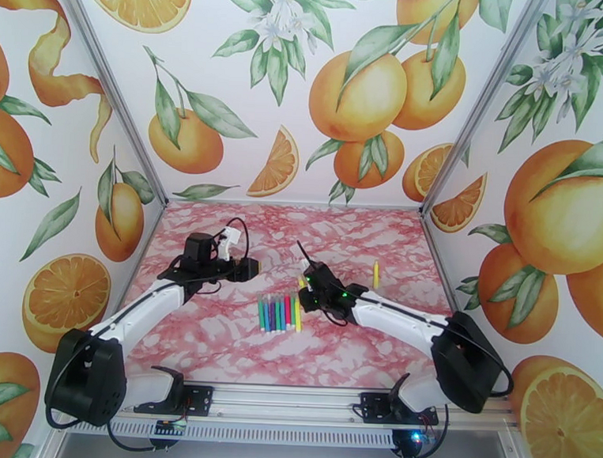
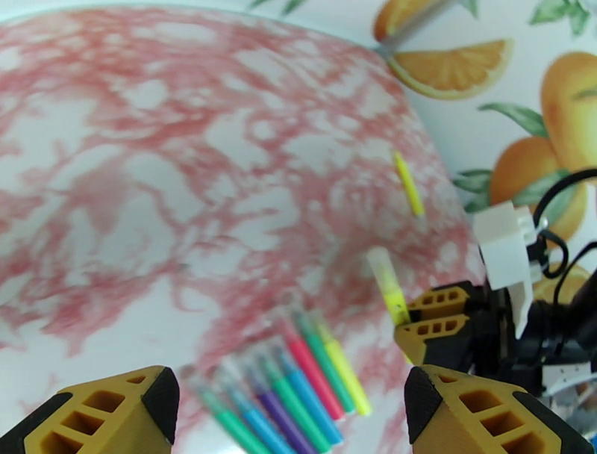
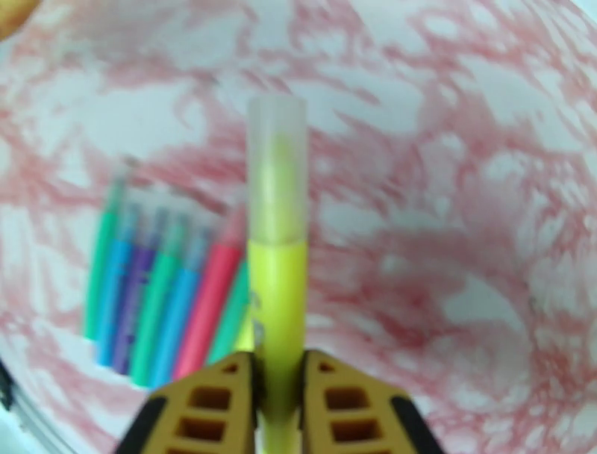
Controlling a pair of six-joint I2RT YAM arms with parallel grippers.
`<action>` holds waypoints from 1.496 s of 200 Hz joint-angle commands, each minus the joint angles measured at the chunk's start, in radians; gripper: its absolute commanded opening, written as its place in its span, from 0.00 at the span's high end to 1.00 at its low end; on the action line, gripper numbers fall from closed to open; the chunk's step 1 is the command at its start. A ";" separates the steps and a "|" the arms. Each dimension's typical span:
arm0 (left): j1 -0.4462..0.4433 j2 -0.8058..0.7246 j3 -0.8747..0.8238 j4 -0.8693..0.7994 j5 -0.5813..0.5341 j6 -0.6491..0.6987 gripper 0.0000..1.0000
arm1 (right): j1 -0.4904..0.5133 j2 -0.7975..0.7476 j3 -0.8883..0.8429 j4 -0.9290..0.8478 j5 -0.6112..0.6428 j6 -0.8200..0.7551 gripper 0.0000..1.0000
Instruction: Open the pen caps
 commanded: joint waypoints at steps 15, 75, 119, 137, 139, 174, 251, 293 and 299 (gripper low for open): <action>-0.044 0.023 0.056 0.113 0.081 -0.056 0.17 | -0.002 -0.067 -0.036 0.170 -0.113 -0.022 0.81; -0.112 0.078 0.109 0.158 0.133 -0.088 0.18 | 0.021 -0.089 -0.043 0.261 -0.167 -0.038 0.81; -0.134 0.125 0.140 0.168 0.152 -0.101 0.20 | 0.030 -0.105 -0.068 0.332 -0.195 -0.040 0.81; -0.139 0.134 0.150 0.176 0.154 -0.107 0.22 | 0.034 -0.101 -0.068 0.340 -0.194 -0.042 0.81; -0.140 0.134 0.151 0.177 0.155 -0.108 0.22 | 0.035 -0.101 -0.068 0.342 -0.194 -0.043 0.81; -0.146 0.153 0.168 0.180 0.173 -0.118 0.29 | 0.043 -0.097 -0.070 0.367 -0.196 -0.043 0.81; -0.148 0.171 0.184 0.186 0.197 -0.131 0.55 | 0.042 -0.066 -0.073 0.390 -0.195 -0.046 0.81; -0.148 0.175 0.188 0.189 0.197 -0.138 0.65 | 0.043 -0.062 -0.079 0.389 -0.187 -0.047 0.81; -0.148 0.175 0.188 0.188 0.197 -0.139 0.68 | 0.044 -0.060 -0.080 0.390 -0.188 -0.048 0.81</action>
